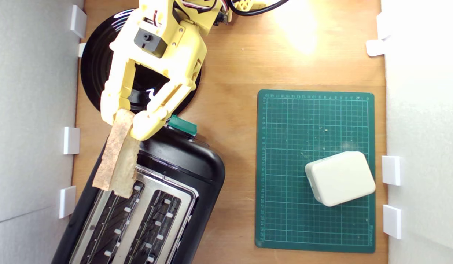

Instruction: Pick bread and place in toaster

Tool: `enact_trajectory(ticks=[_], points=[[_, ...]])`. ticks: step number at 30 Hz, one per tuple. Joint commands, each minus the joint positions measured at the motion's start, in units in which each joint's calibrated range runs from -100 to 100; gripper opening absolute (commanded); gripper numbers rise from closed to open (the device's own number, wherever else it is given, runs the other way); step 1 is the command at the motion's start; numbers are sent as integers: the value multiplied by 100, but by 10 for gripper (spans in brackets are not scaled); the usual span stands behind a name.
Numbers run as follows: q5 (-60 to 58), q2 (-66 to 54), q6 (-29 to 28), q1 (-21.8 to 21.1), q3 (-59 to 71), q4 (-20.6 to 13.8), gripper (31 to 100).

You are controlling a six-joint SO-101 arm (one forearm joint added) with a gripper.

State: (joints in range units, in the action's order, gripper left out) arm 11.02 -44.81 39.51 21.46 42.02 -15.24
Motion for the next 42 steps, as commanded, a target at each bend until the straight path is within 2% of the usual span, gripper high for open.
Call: enact_trajectory(ticks=[1,4,9,17,23,42], points=[[25,105,211,70,-430,73,504],[42,188,227,70,-567,82,504],[886,288,216,-11,-1474,82,504],[1117,288,253,-27,-1683,82,504],[2516,696,253,-293,-2727,82,504],[2823,1178,258,-317,-3000,64,504]])
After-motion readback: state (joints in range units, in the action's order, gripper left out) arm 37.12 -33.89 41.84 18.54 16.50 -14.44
